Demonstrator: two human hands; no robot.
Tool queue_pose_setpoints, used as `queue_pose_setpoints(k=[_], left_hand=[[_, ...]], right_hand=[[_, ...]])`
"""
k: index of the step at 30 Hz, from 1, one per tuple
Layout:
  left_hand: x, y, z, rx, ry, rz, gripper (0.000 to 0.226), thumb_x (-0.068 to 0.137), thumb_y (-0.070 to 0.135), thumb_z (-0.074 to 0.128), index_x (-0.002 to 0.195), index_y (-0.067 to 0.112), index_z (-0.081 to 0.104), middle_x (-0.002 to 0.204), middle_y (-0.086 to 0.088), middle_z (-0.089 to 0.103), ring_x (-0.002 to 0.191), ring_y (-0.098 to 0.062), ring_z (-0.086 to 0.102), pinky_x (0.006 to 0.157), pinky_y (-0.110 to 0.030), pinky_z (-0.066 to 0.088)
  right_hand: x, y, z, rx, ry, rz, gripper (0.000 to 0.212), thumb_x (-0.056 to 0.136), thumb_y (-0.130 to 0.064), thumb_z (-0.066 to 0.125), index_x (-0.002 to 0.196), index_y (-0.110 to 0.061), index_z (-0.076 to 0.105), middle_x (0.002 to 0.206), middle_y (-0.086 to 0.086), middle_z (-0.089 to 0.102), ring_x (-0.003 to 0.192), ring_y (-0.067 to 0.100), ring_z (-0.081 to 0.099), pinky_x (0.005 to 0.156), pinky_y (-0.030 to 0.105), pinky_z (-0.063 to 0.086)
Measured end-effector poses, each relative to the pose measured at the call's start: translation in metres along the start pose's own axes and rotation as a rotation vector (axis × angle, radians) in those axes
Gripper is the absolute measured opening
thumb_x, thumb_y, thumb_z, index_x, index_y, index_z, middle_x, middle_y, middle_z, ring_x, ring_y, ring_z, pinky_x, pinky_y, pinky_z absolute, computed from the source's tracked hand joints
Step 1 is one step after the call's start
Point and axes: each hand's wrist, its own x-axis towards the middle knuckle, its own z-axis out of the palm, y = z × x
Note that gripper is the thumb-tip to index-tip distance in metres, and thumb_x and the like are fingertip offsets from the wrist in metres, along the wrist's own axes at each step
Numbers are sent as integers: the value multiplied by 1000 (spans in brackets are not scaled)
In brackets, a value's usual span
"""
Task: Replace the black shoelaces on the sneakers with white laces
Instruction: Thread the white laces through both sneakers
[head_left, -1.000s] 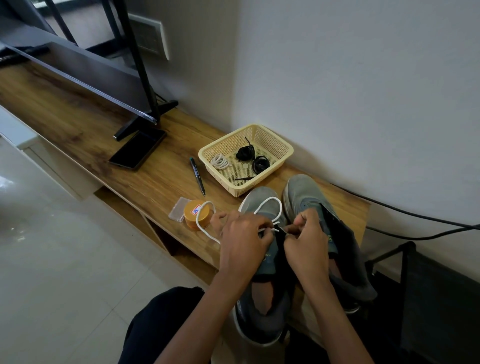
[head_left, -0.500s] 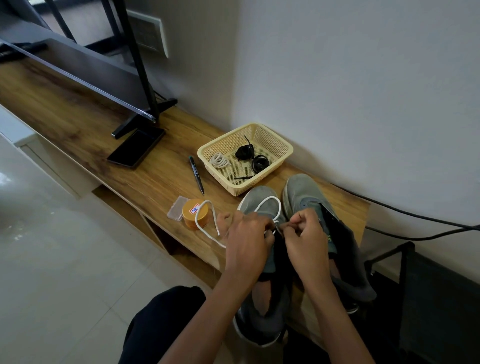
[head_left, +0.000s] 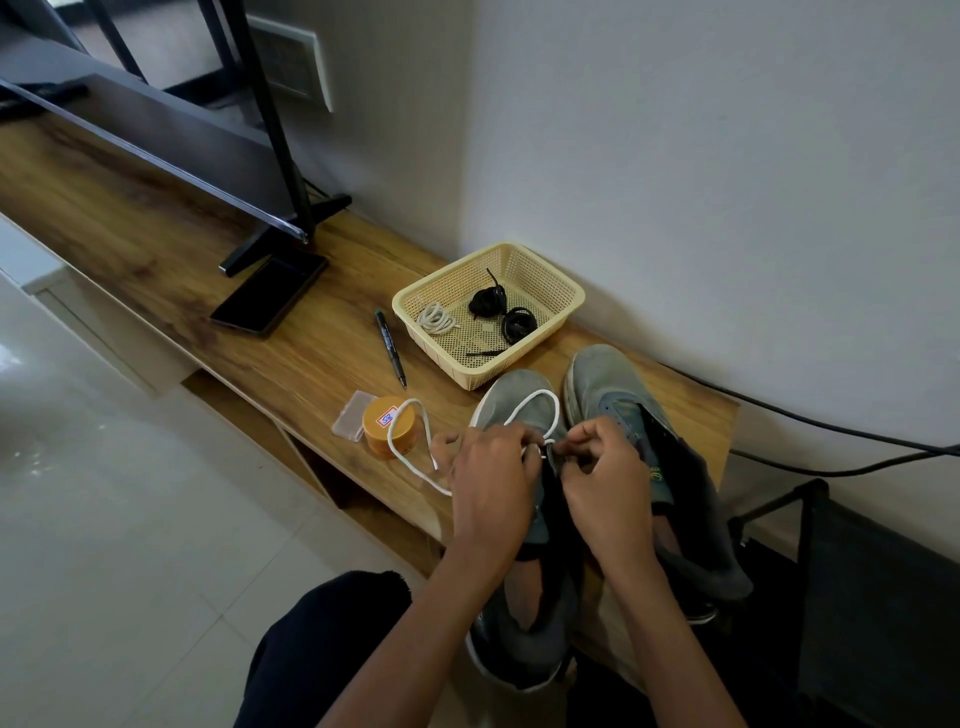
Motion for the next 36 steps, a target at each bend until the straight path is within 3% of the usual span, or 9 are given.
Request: queue_pose_setpoints(k=[8,13,17,22,29,36], left_hand=[[1,2,4,76,19,39,13,87,16,57,86,23,68,84,5,69,88,-18,61,93,-35,14],[3,-5,-9,28,-92,74,19,91,21,54,101,32,66,96,12,69,101,-8,57,101,-34,10],[3,-10,-14,19,-160,75,21,88,28,61,107,35,67,107,17,68,108,-3,55,105,-37,4],[1,-4,-11,93,-106,114,10,87,35,63,94,32,69,94,15,69,99,-7,58,102,-33,5],[4,-8,-7,110,-80,209,10,86,30,63,85,28,72,87,11,69,95,-12,59,103,-35,6],[1,-8,-3,47,-42,158,9,86,28,65,81,26,72,85,11,69,94,-10,56,102,-31,3]], right_hand=[[-1,-1,-1,-7,22,-12,15,85,-8,61,91,-20,55,83,-9,59,82,10,59,65,20,42],[-2,-7,-8,14,-132,-14,20,78,-20,70,89,-26,55,82,-13,60,82,7,58,73,29,49],[-1,-7,-10,-8,-149,-31,26,77,-12,70,90,-27,53,83,-14,60,82,6,58,70,24,47],[-1,-3,-8,-19,-107,-11,25,83,0,58,92,-22,51,84,-12,57,80,3,54,61,12,37],[-1,-2,-7,-2,-69,-3,29,80,5,55,81,-22,43,83,-4,62,79,12,59,68,34,49],[0,-2,-7,36,-79,37,27,81,1,57,76,-21,42,82,2,62,77,16,59,71,39,48]])
